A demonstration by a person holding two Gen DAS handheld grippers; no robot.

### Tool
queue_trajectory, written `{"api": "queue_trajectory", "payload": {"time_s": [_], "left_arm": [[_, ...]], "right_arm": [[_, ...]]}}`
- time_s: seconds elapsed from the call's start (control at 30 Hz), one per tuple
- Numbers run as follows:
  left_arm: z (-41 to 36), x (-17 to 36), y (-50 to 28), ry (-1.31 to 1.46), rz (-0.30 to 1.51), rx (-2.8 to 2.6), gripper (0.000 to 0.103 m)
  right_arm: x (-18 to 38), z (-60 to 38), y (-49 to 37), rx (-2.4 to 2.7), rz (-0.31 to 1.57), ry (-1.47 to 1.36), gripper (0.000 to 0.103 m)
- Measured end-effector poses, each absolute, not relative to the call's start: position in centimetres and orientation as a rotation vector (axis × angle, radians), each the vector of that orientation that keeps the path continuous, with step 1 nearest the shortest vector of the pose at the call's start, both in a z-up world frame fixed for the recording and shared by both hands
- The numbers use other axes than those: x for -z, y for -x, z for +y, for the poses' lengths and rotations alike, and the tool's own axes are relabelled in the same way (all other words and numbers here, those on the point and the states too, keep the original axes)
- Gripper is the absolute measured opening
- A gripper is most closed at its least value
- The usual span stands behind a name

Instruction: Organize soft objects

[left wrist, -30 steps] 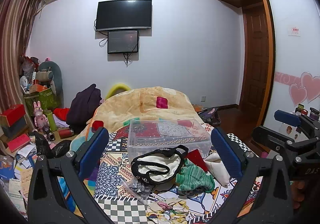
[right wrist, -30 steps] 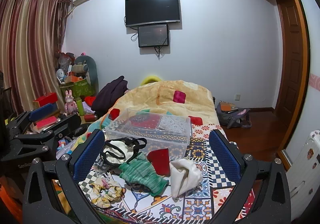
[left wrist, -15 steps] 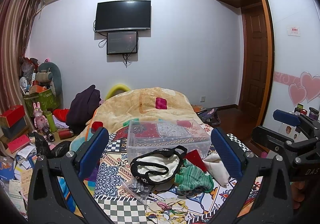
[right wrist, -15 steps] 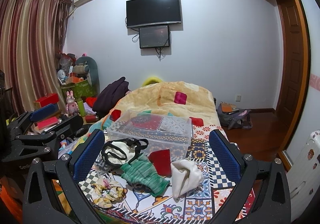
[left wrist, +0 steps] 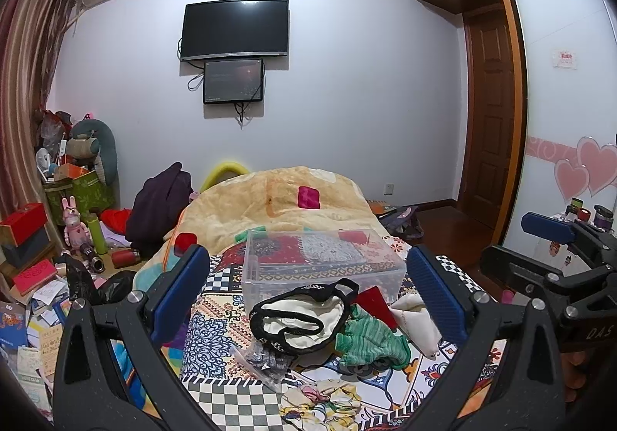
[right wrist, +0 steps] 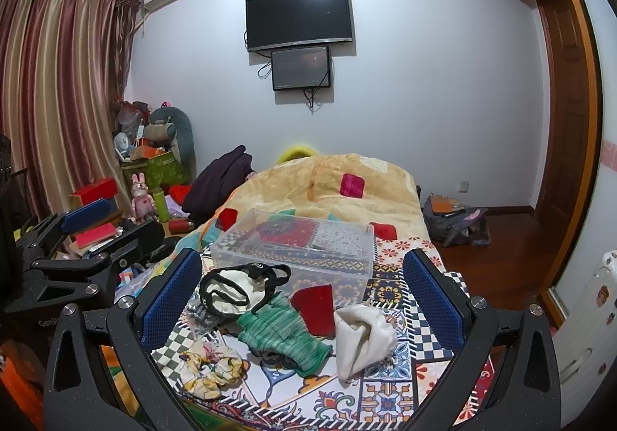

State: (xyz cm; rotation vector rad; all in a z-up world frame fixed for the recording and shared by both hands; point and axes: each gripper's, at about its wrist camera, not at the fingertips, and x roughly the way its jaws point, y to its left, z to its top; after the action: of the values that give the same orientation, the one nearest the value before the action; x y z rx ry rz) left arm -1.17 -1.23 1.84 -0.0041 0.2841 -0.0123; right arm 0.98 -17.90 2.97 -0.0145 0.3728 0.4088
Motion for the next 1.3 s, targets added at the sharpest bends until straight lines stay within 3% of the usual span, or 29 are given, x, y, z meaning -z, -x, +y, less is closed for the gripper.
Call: {"api": "queue_trajectory", "payload": {"time_s": [0.3,0.53,0.63,0.73,0.87,1.17,1.3], "left_arm": [[-0.9,-1.2,-0.4,-0.006,0.332,-0.007,0.103],[1.7,1.7,-4.1,0.033,0.471,-0.026,0.103],[2.6,3.4,-5.8,0.046,0.535,-0.013,0.102],[2.8,4.8,-7.7,0.024,0.602,-0.001,0.087],[3.4,6.8,-10.2,0.028,0.684,0.014,0.081],[5.9,10.8,-12.9,0.091,0.825,0.002,0.052],[5.8,12.0,-12.7,0.112,0.848,0.046,0.032]], "right_arm": [[-2.3,-18.0,-2.2,-0.428,0.430,0.020,0.103],[-0.8,-18.9,-5.0,-0.382,0.521,0.023,0.103],[0.4,-19.9,-6.9,-0.381,0.601,-0.012,0.096],[2.0,-20.6,-8.9,-0.372,0.684,-0.028,0.084],[4.2,-21.1,-11.1,-0.367,0.780,-0.022,0.071],[9.1,-21.3,-14.2,-0.344,0.952,0.029,0.055],[10.6,-21.1,-14.8,-0.390,1.004,-0.002,0.045]]}}
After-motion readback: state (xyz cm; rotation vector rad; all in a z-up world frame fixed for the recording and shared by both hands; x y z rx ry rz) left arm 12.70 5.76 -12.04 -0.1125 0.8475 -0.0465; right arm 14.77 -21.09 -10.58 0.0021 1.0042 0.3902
